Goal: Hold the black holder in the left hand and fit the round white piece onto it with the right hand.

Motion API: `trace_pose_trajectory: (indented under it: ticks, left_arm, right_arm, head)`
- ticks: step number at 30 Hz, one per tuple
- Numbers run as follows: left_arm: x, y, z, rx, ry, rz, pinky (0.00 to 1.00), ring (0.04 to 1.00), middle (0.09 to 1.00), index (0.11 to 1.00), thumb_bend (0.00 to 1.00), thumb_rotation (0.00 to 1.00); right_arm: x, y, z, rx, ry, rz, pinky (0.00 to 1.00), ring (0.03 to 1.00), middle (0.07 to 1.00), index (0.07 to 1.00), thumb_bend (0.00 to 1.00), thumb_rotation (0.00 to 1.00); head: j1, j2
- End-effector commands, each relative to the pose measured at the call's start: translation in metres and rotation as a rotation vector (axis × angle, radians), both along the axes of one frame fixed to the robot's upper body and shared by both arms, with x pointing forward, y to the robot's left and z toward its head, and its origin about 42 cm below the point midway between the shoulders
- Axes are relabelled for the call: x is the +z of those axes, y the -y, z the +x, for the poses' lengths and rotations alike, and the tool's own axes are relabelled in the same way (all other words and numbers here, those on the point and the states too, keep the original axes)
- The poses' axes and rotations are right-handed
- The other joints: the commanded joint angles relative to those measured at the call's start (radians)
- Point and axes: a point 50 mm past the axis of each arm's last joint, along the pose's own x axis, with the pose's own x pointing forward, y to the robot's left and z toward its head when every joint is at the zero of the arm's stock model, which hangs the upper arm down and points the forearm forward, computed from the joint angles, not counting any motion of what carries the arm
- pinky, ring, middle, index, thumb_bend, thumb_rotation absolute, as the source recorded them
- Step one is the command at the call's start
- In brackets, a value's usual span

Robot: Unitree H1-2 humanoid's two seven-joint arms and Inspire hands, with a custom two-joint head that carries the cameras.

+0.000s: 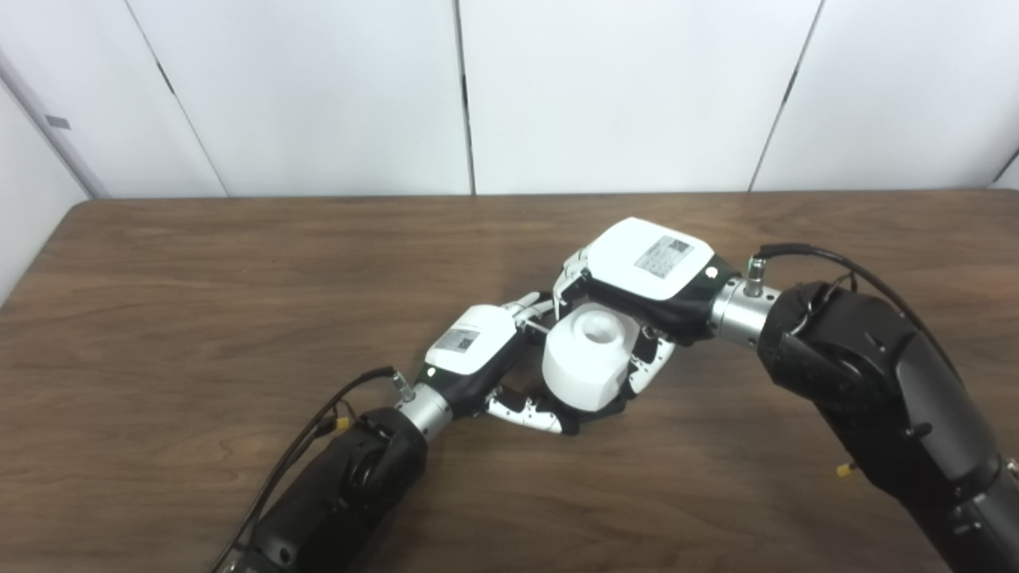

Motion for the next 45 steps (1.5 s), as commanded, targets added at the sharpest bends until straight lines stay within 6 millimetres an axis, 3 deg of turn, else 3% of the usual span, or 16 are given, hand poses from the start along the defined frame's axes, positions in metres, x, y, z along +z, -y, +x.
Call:
trace_pose_trajectory:
  ticks: [1, 17, 40, 41, 42, 44, 45]
  left_arm:
    - [-0.028, -0.005, -0.012, 0.007, -0.122, 0.123, 0.91, 0.975, 0.928, 0.484, 0.52, 0.06]
    - [-0.026, -0.004, -0.015, -0.001, -0.129, 0.126, 0.89, 0.971, 0.927, 0.484, 0.52, 0.06]
    - [-0.022, -0.004, -0.017, 0.003, -0.146, 0.125, 0.90, 0.972, 0.932, 0.483, 0.52, 0.07]
    - [-0.022, -0.005, -0.017, 0.004, -0.145, 0.124, 0.90, 0.971, 0.929, 0.483, 0.52, 0.06]
    - [-0.023, -0.005, -0.017, 0.004, -0.143, 0.124, 0.90, 0.971, 0.929, 0.484, 0.52, 0.06]
    - [-0.023, -0.006, -0.016, 0.004, -0.142, 0.124, 0.89, 0.970, 0.928, 0.483, 0.52, 0.06]
    - [-0.024, -0.006, -0.016, 0.003, -0.142, 0.126, 0.89, 0.970, 0.928, 0.483, 0.52, 0.06]
  right_arm:
    - [0.015, 0.001, 0.002, 0.030, 0.060, 0.000, 0.81, 0.802, 0.728, 0.480, 0.53, 0.14]
    - [-0.009, -0.008, 0.004, 0.024, 0.017, 0.012, 0.83, 0.788, 0.718, 0.480, 0.53, 0.14]
    - [-0.017, -0.010, 0.010, -0.016, -0.029, -0.044, 0.85, 0.797, 0.734, 0.489, 0.52, 0.15]
    - [-0.017, -0.010, 0.010, -0.023, -0.035, -0.054, 0.85, 0.801, 0.757, 0.655, 0.74, 0.18]
    - [-0.016, -0.009, 0.009, -0.033, -0.045, -0.064, 0.84, 0.803, 0.764, 0.711, 0.81, 0.20]
    - [-0.014, -0.007, 0.008, -0.047, -0.051, -0.081, 0.84, 0.825, 0.825, 0.922, 0.92, 0.24]
    - [-0.013, -0.005, 0.007, -0.056, -0.049, -0.084, 0.83, 0.830, 0.836, 0.957, 0.93, 0.24]
  head:
    - [0.002, 0.002]
    - [0.010, 0.011]
    - [0.015, 0.025]
    - [0.014, 0.024]
    - [0.012, 0.023]
    - [0.011, 0.022]
    - [0.010, 0.024]
